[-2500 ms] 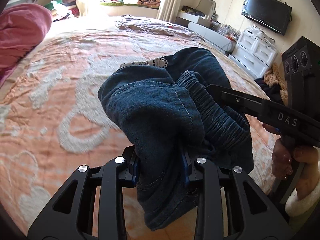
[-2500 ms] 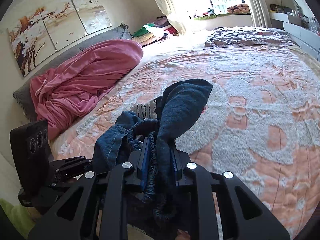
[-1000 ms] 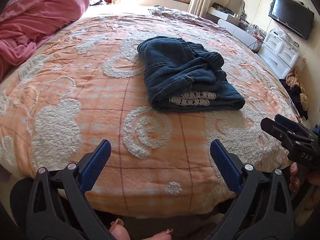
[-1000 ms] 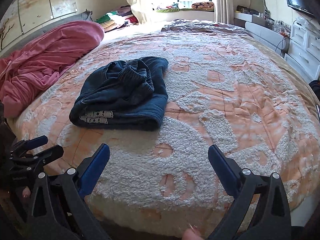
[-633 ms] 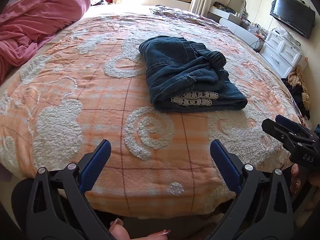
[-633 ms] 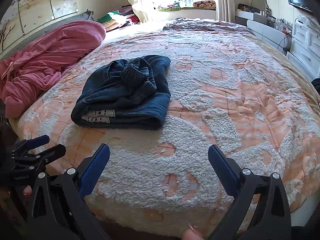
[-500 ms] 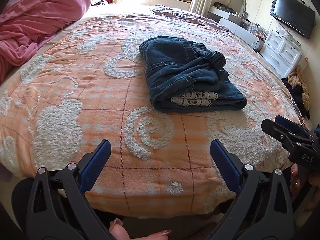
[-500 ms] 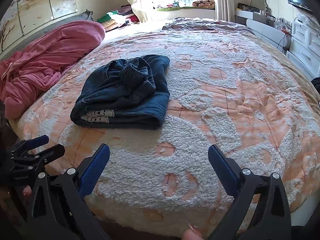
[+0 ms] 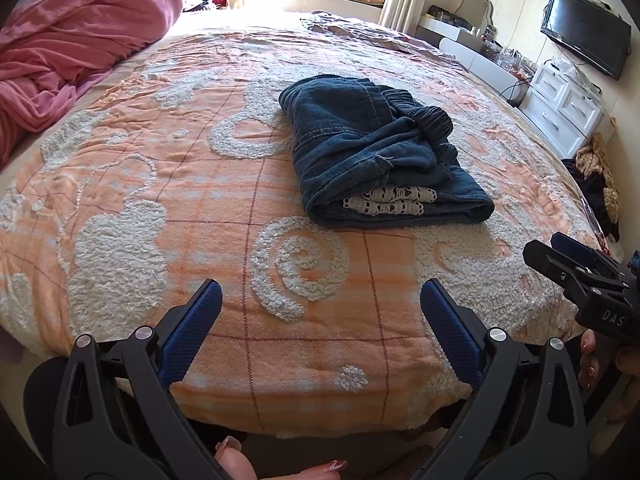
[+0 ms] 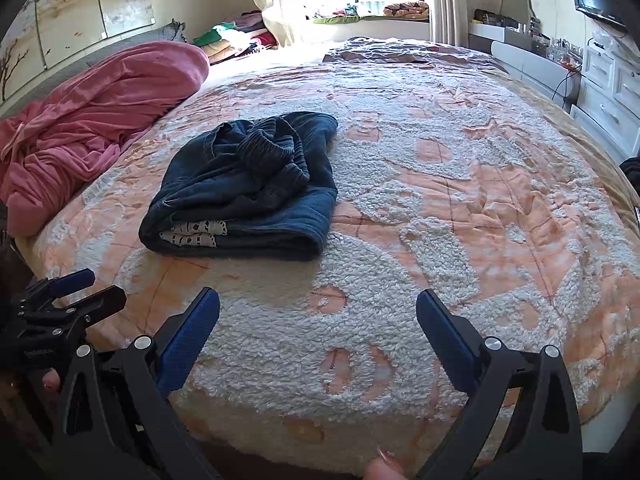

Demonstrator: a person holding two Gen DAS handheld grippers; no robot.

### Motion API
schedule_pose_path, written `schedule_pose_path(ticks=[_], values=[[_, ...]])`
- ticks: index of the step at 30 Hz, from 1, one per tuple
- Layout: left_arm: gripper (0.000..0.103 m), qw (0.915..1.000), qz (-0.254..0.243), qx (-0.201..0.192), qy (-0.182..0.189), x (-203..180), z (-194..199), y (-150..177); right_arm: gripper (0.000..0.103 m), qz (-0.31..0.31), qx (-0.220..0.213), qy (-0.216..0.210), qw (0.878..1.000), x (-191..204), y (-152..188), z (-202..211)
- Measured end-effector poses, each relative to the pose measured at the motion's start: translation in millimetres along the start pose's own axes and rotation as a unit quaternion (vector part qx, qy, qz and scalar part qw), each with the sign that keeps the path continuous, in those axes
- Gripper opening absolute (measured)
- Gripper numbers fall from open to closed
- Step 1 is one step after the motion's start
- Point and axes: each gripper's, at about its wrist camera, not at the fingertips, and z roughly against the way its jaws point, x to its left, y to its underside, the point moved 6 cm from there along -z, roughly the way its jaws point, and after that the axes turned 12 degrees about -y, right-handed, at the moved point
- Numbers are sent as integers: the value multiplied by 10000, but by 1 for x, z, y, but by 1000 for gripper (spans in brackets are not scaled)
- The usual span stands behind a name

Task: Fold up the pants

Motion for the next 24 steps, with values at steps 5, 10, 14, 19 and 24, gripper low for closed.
schedule_pose_path(ticks=[5, 10, 14, 19, 24], values=[[93, 10000, -24, 11, -21, -1, 0, 0, 98, 0, -7, 7, 10000, 0, 0, 0], [93, 10000, -23, 25, -36, -1, -1, 1, 98, 6, -25, 23, 10000, -1, -1, 1], [93, 10000, -34, 30, -46, 0, -1, 1, 98, 2, -28, 19, 10000, -2, -1, 1], [93, 9999, -46, 72, -70, 0, -4, 3, 98, -5, -21, 49, 10000, -3, 0, 1], [93, 9997, -64, 36, -215, 0, -3, 0, 98, -32, 19, 102, 9999, -6, 2, -2]])
